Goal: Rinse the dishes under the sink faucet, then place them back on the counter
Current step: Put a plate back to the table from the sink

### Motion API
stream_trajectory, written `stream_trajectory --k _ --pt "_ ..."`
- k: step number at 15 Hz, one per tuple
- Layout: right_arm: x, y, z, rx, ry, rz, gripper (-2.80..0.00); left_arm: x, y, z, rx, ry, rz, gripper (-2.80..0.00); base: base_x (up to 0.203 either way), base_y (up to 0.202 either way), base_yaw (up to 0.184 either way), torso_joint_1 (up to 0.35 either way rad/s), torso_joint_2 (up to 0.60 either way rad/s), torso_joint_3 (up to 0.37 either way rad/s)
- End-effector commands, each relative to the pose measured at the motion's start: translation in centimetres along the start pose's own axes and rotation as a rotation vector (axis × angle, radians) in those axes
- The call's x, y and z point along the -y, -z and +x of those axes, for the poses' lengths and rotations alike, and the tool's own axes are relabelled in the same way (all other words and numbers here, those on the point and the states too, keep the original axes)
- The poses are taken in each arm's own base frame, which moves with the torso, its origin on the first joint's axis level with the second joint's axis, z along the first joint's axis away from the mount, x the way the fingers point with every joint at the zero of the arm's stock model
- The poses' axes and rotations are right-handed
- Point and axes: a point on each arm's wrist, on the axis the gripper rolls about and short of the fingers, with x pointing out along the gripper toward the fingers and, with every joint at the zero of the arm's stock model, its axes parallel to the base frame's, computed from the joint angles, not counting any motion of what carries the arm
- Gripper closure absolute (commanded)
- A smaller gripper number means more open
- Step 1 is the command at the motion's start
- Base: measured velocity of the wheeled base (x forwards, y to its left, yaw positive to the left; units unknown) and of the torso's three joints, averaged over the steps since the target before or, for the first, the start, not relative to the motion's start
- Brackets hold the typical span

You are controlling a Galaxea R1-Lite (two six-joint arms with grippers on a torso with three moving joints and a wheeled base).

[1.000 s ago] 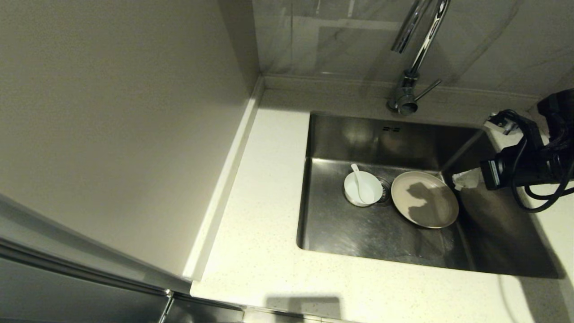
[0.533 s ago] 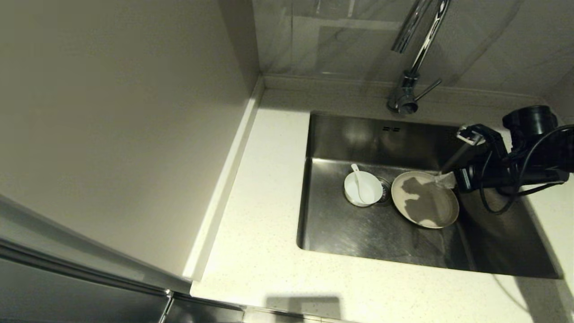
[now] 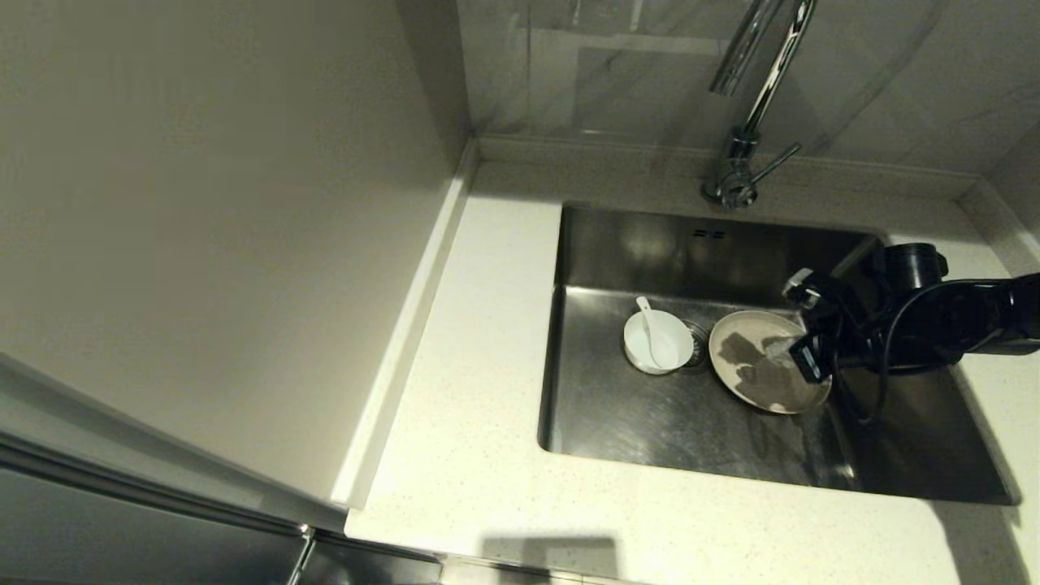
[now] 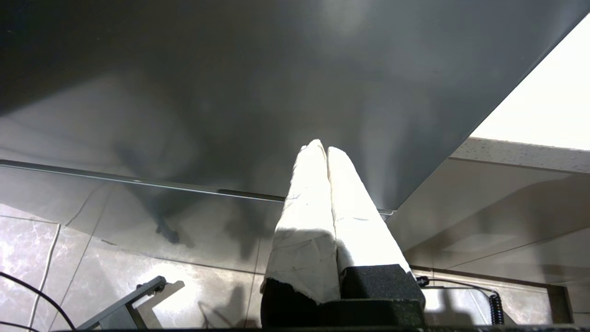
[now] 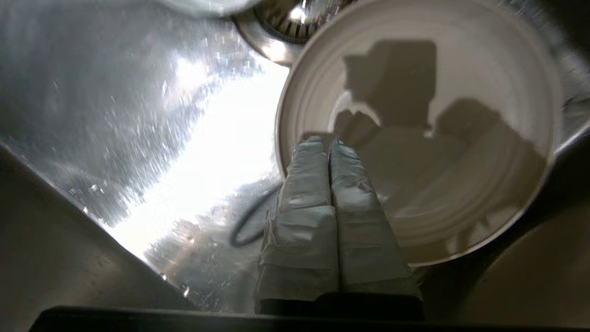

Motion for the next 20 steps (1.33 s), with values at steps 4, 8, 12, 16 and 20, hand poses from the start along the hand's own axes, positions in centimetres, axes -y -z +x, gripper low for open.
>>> stream_trajectory --k 4,8,12,16,20 --pt "-1.0 1.0 3.8 -0.004 -0.036 -0.039 -2.8 0.0 0.0 0.0 0.003 -0.001 -0.001 0.0 0.0 0.0 0.0 0.0 0.0 0.0" --pt "-1.7 1.0 6.0 0.049 0.04 -0.186 -2.8 0.0 0.0 0.0 0.003 -0.001 -0.001 0.0 0.0 0.0 0.0 0.0 0.0 0.0" --pt "-2.3 1.2 6.3 -0.003 0.072 -0.192 -2.8 0.0 0.0 0.0 0.003 -0.001 -0.001 0.0 0.0 0.0 0.0 0.0 0.0 0.0" --pt "-2.7 2.1 7.0 -0.028 0.054 -0.184 -2.8 0.0 0.0 0.0 0.003 -0.001 -0.001 0.0 0.0 0.0 0.0 0.0 0.0 0.0" --pt "-3.1 2.9 7.9 -0.065 0.045 -0.176 -2.8 0.0 0.0 0.0 0.003 -0.001 -0.001 0.0 0.0 0.0 0.0 0.0 0.0 0.0"
